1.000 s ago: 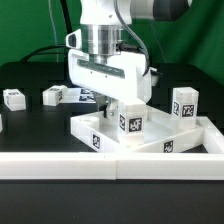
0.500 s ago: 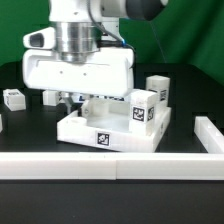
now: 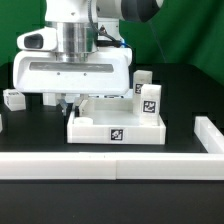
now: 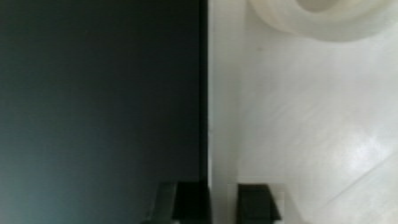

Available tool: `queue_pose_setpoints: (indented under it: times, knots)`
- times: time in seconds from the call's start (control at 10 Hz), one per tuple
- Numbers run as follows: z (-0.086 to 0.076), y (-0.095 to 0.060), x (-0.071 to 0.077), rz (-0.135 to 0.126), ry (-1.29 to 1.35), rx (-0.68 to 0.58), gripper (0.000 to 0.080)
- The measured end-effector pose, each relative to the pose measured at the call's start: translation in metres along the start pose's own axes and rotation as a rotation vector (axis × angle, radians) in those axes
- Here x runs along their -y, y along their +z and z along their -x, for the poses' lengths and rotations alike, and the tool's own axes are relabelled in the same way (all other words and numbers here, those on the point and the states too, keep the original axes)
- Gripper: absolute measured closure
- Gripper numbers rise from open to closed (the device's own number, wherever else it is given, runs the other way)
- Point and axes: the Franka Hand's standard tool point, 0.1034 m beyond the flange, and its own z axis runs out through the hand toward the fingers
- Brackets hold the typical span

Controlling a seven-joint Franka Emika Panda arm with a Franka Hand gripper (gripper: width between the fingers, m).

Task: Assemble square table

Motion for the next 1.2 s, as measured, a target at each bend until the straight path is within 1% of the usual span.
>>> queue_pose_setpoints:
  times: [0.1, 0.2, 0.3, 0.4, 0.5, 0.6, 0.7, 0.8, 0.9, 1.0, 1.2]
  knots:
    - [-0.023, -0.001, 0.003, 0.022, -0.110, -0.010, 0.0739]
    - [-0.039, -0.001, 0.014, 0.042, -0.208, -0.017, 0.0739]
    - [-0.052, -0.004, 0.024, 0.061, -0.336, -0.022, 0.0739]
    - [-0.051, -0.004, 0.023, 0.078, -0.364, -0.043, 0.0739]
    - [-0.049, -0.004, 0.021, 0.082, -0.440, -0.033, 0.0739]
    - [-0.052, -0.006, 0.021, 0.090, -0.507, -0.032, 0.0739]
    - [-0.060, -0.007, 0.026, 0.105, -0.586, -0.035, 0.0739]
    - [-0.080, -0.008, 0.033, 0.129, -0.715, -0.043, 0.0739]
    - [-0.105, -0.011, 0.037, 0.163, -0.854, -0.057, 0.0739]
    - [-0.114, -0.012, 0.043, 0.185, -0.935, -0.057, 0.0738]
    - [-0.112, -0.012, 0.039, 0.195, -1.020, -0.043, 0.0738]
